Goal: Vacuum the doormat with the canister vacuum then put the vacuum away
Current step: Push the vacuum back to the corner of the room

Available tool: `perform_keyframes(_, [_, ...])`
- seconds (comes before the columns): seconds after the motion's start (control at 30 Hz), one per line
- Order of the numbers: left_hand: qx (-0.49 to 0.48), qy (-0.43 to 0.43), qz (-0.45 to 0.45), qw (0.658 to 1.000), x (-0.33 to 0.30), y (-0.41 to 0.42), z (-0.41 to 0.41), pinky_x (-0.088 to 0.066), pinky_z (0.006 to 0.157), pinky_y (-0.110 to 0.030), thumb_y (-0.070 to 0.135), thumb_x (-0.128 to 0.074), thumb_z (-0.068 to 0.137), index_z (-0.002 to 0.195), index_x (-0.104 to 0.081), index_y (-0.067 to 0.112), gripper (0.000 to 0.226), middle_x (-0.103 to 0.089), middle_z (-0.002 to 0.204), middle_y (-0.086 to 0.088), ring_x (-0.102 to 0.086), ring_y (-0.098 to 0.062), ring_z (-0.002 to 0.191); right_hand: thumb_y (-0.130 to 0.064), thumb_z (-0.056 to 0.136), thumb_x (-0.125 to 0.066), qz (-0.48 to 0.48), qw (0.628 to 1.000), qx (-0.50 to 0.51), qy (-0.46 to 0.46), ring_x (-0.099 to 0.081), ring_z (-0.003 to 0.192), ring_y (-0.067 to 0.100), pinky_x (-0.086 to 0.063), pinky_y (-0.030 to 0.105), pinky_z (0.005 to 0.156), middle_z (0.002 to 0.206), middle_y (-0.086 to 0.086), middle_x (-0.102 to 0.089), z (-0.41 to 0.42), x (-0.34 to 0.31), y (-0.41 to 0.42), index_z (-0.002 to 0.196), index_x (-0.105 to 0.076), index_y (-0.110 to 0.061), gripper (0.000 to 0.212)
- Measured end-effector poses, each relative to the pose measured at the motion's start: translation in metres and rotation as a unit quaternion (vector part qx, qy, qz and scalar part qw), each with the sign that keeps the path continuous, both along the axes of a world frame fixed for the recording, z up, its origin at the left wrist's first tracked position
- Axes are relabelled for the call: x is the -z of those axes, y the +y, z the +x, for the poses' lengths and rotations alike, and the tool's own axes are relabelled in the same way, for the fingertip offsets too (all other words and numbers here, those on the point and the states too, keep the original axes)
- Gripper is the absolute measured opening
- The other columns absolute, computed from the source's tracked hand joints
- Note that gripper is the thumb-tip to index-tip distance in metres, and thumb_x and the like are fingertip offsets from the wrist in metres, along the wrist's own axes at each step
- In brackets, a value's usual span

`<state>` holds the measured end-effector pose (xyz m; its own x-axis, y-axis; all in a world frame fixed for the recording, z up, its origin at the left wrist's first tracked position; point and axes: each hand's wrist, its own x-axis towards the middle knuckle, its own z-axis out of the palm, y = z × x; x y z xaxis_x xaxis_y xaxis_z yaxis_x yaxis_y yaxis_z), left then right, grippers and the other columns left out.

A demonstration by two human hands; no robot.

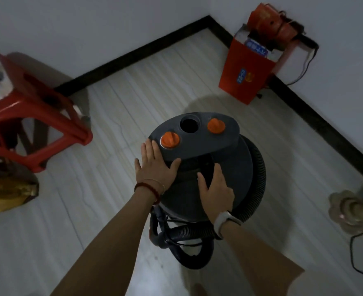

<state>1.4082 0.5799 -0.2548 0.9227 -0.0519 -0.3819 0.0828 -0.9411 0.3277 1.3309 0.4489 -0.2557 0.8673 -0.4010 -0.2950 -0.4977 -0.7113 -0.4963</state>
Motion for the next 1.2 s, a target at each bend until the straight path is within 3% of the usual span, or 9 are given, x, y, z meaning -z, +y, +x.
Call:
perform_keyframes(0.2, [0.005, 0.001, 0.016, 1.000, -0.001, -0.003, 0.133, 0.003, 0.117, -0.045, 0.047, -0.024, 0.097, 0.148, 0.005, 0.012, 0.068, 0.013, 0.157, -0.002, 0.014, -0.017, 0.145, -0.046, 0.095, -0.036, 0.025, 1.000, 0.007, 0.000, -0.050, 0.121, 0.031, -0.040, 0.038, 0.094, 0.143, 0.008, -0.040, 0.136, 0.001, 0.013, 0.146, -0.017, -0.013, 0.064])
perform_keyframes(0.4, [0.025, 0.034, 0.001, 0.999, -0.003, 0.001, 0.267, -0.001, 0.117, -0.045, 0.048, -0.024, 0.097, 0.148, 0.008, 0.014, 0.069, 0.017, 0.157, -0.001, 0.016, -0.015, 0.144, -0.045, 0.095, -0.036, 0.036, 0.999, 0.024, -0.006, -0.049, 0.121, 0.031, -0.040, 0.039, 0.095, 0.144, 0.008, -0.039, 0.260, 0.004, 0.019, 0.147, -0.015, -0.013, 0.064])
perform_keyframes(0.77, [0.066, 0.013, -0.022, 0.998, 0.000, -0.013, 0.505, -0.004, 0.117, -0.042, 0.049, -0.025, 0.096, 0.148, 0.007, 0.013, 0.071, 0.015, 0.157, -0.002, 0.015, -0.017, 0.144, -0.047, 0.094, -0.039, 0.028, 0.996, 0.076, -0.025, -0.051, 0.121, 0.027, -0.041, 0.039, 0.094, 0.143, 0.007, -0.042, 0.494, 0.010, 0.009, 0.145, -0.022, -0.012, 0.064])
perform_keyframes(0.9, [0.076, 0.004, -0.019, 0.997, 0.001, -0.024, 0.598, -0.004, 0.117, -0.042, 0.048, -0.026, 0.096, 0.148, 0.007, 0.012, 0.071, 0.015, 0.157, -0.003, 0.014, -0.018, 0.144, -0.065, 0.084, -0.026, 0.021, 0.993, 0.104, -0.054, -0.060, 0.106, 0.027, -0.048, 0.040, 0.083, 0.129, 0.005, -0.055, 0.583, 0.012, 0.004, 0.137, -0.034, -0.013, 0.074])
perform_keyframes(1.1, [0.098, 0.002, 0.001, 0.995, -0.002, -0.043, 0.710, 0.000, 0.117, -0.042, 0.048, -0.025, 0.097, 0.148, 0.006, 0.012, 0.070, 0.014, 0.157, -0.004, 0.015, -0.019, 0.144, -0.056, 0.085, -0.034, 0.051, 0.988, 0.133, -0.064, -0.060, 0.105, 0.026, -0.046, 0.035, 0.082, 0.125, 0.005, -0.057, 0.692, 0.009, -0.010, 0.134, -0.038, -0.010, 0.067])
perform_keyframes(1.2, [0.104, -0.009, -0.004, 0.995, -0.002, -0.052, 0.759, 0.001, 0.117, -0.039, 0.044, -0.027, 0.097, 0.148, 0.006, 0.008, 0.070, 0.013, 0.157, -0.008, 0.015, -0.022, 0.144, -0.047, 0.090, -0.050, 0.099, 0.981, 0.153, -0.060, -0.062, 0.095, 0.024, -0.043, 0.029, 0.073, 0.106, 0.005, -0.064, 0.738, 0.008, -0.021, 0.121, -0.046, -0.012, 0.047])
